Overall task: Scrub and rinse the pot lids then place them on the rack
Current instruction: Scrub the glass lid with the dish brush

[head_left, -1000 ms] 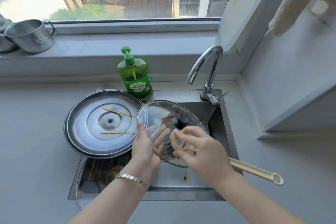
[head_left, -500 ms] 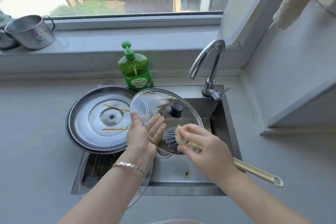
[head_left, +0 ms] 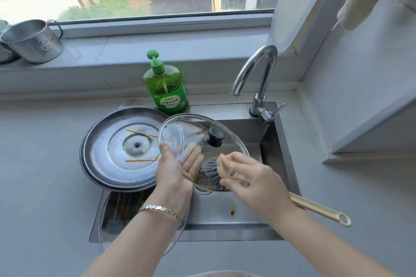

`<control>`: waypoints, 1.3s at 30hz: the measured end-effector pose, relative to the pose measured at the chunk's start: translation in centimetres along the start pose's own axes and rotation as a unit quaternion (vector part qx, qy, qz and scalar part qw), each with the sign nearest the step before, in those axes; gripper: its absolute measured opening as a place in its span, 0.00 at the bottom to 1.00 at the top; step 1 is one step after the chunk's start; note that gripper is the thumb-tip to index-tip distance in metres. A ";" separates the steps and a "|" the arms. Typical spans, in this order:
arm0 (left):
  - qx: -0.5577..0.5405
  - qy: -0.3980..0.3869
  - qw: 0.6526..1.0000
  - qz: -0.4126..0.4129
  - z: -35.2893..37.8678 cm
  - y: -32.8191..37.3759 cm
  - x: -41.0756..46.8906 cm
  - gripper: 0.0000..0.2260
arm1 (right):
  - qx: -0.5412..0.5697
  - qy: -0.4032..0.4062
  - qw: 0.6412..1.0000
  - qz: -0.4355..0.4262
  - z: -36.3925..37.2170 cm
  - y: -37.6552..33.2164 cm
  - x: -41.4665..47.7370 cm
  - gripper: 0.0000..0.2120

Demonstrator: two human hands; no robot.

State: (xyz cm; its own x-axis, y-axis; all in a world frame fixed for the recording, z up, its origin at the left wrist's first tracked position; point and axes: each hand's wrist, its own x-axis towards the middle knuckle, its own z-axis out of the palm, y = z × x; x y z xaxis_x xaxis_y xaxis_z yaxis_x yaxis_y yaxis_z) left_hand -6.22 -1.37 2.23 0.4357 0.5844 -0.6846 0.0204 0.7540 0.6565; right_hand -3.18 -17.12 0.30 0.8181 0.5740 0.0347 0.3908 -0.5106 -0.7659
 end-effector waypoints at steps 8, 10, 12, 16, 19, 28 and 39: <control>0.038 -0.023 0.999 0.013 -0.7 0.4 -0.4 0.17 | -0.030 -0.069 0.980 0.186 -2.1 3.7 1.0 0.15; 0.049 -0.018 0.998 0.026 -0.9 0.8 0.0 0.17 | -0.030 -0.090 0.978 0.188 -2.3 3.5 0.1 0.18; 0.046 -0.026 0.998 0.030 -1.0 1.2 0.2 0.17 | 0.028 -0.020 0.981 0.191 -3.1 2.8 0.5 0.19; 0.062 -0.049 0.996 0.034 -0.6 0.9 -0.5 0.17 | 0.058 0.052 0.991 0.107 -2.9 -0.1 2.3 0.21; 0.081 -0.072 0.993 0.048 -0.3 0.1 -1.3 0.17 | -0.075 0.014 0.995 0.065 -1.8 -1.2 3.5 0.22; 0.126 -0.044 0.987 0.095 -1.0 -0.2 -1.9 0.15 | 0.050 -0.007 0.975 0.218 -1.7 -0.8 5.1 0.22; 0.157 -0.053 0.974 0.156 0.3 0.7 -2.5 0.15 | 0.138 0.025 0.969 0.204 -0.9 0.9 2.5 0.20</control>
State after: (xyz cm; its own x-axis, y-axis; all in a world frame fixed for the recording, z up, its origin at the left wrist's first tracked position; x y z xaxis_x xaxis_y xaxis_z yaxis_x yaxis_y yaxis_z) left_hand -6.99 -2.44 4.49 0.5551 0.7234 -0.4106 0.1383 0.4065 0.9031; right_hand -0.34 -16.74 0.26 0.9032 0.3250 -0.2803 -0.0909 -0.4935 -0.8650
